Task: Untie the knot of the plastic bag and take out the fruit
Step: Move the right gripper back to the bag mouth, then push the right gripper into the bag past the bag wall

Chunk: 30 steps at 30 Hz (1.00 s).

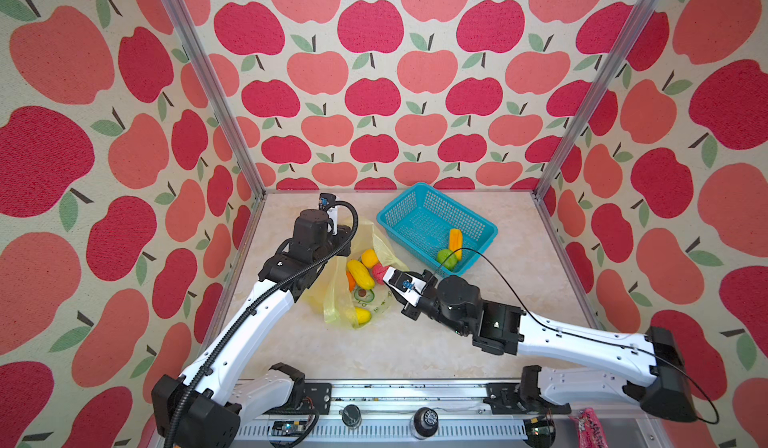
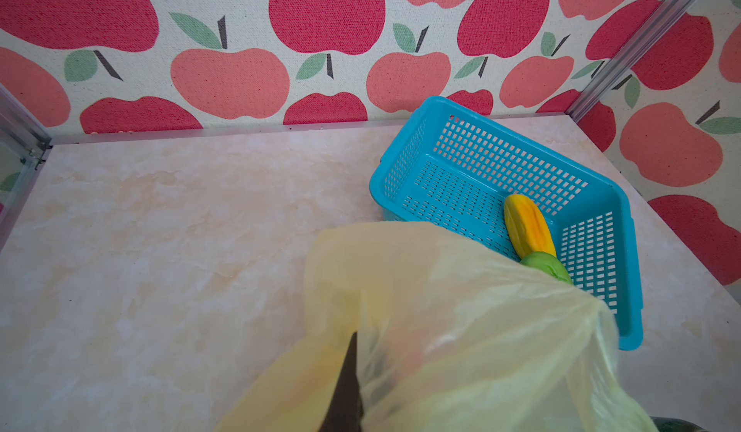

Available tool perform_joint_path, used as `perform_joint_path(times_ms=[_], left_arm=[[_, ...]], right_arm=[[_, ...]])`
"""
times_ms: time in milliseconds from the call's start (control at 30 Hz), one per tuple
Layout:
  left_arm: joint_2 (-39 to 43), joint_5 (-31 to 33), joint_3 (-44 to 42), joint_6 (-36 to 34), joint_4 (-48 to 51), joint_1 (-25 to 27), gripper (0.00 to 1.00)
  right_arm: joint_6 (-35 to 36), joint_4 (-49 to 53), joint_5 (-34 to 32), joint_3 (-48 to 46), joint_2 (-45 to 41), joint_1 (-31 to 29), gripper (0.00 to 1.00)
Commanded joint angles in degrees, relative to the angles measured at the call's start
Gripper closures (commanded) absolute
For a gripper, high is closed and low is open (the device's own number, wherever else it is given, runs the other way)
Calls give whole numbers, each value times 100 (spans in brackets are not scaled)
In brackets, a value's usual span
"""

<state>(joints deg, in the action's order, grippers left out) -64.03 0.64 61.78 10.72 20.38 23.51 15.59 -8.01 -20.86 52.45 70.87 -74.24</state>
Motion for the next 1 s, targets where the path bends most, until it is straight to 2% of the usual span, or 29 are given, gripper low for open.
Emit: perform_joint_path(times_ms=[0, 300, 400, 533, 700, 833, 967], left_arm=[[145, -12, 62, -88, -25, 22, 100], [340, -47, 52, -66, 7, 31, 100], [432, -58, 15, -53, 23, 38, 100], [599, 4, -46, -45, -19, 40, 100], [734, 89, -124, -36, -84, 39, 100], [770, 69, -150, -45, -127, 39, 100], [764, 129, -186, -61, -191, 31, 100]], right_arm=[[44, 80, 100, 415, 402, -21, 75], [-208, 411, 502, 965, 1688, -14, 76], [-512, 535, 951, 1180, 2234, 168, 79], [-1060, 717, 1759, 1436, 2980, 706, 82], [-1202, 1099, 2070, 1977, 3801, 753, 86], [-1338, 1478, 2697, 2441, 4306, 729, 79], [-1366, 1519, 3322, 2605, 4481, 613, 58]])
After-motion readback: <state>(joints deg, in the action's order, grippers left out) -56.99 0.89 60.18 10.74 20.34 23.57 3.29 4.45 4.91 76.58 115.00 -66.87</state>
